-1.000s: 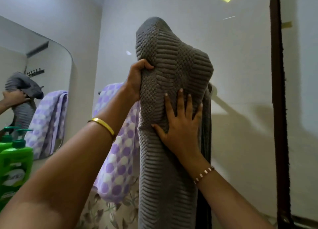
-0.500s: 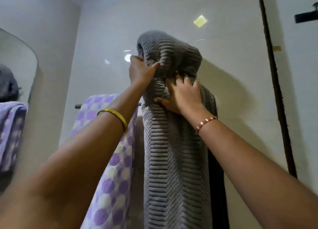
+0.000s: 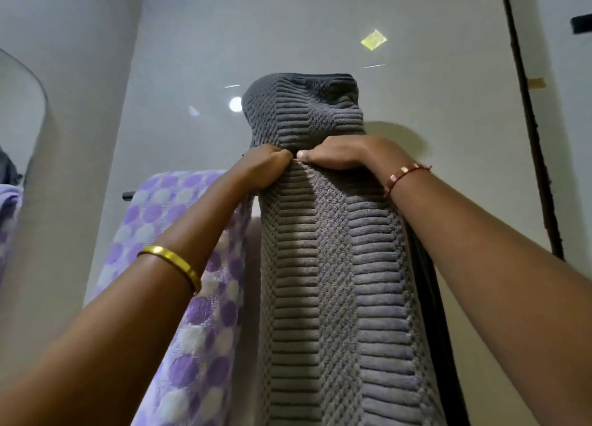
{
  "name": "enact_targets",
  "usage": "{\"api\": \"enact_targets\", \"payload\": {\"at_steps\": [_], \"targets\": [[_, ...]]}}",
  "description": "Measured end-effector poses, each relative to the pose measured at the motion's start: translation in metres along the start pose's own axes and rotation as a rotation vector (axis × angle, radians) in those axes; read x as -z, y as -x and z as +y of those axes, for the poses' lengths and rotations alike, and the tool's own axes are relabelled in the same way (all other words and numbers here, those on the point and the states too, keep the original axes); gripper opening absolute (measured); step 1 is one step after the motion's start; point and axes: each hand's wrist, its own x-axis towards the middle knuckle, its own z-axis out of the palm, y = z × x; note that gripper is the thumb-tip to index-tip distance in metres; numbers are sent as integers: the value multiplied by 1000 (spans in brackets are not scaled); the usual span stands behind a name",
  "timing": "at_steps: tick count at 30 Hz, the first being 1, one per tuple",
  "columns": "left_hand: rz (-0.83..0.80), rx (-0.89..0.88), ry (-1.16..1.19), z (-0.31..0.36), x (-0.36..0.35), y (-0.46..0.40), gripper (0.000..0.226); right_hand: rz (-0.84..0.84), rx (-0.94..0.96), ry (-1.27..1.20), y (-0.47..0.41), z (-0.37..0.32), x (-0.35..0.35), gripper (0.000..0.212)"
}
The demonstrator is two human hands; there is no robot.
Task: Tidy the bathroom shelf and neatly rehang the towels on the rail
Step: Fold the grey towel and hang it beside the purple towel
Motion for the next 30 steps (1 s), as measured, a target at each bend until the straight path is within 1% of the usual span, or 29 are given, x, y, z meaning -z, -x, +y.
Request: {"api": "enact_targets", "payload": {"at_steps": [3, 5, 8, 10, 12, 14, 17, 18, 21, 22, 23, 24, 25, 26, 28, 30], "targets": [[-103, 34, -22, 6, 3, -6, 27, -112, -5, -122, -5, -4, 9, 50], [-196, 38, 7, 13, 3, -9, 33, -122, -33, -190, -9, -1, 11, 45], [-296, 87, 27, 19, -2, -10, 29, -160, -64, -192, -12, 9, 9, 39], [-328, 142, 19, 19, -5, -11, 37, -170, -59, -150, -14, 14, 4, 34], [-336, 155, 13, 19, -9, -15, 40, -169, -43, -162, -19, 16, -2, 31], [-280, 152, -14, 18, -14, -18, 42, -132, -65, -228, -24, 15, -6, 35], [-135, 192, -100, 14, -22, -17, 48, 30, -41, -259, -26, 19, -15, 50], [-96, 190, -139, 13, -24, -16, 49, 145, -37, -264, -26, 23, -18, 49], [47, 178, -220, 12, -30, -11, 49, 562, 40, -218, -23, 29, -27, 24], [137, 139, -271, 14, -32, -6, 47, 657, 55, -189, -21, 30, -29, 19], [254, 56, -337, 16, -35, -2, 41, 706, 67, -168, -19, 29, -29, 19], [360, -40, -384, 19, -37, 2, 34, 700, 77, -146, -18, 29, -29, 25], [420, -116, -394, 21, -39, 4, 29, 636, 81, -135, -17, 28, -28, 30], [421, -148, -353, 21, -38, 4, 28, 537, 71, -131, -16, 28, -26, 32], [317, -119, -223, 19, -33, 0, 29, 319, 34, -103, -18, 26, -19, 30], [205, -83, -177, 16, -28, -3, 33, 165, 15, -89, -21, 25, -8, 24]]}}
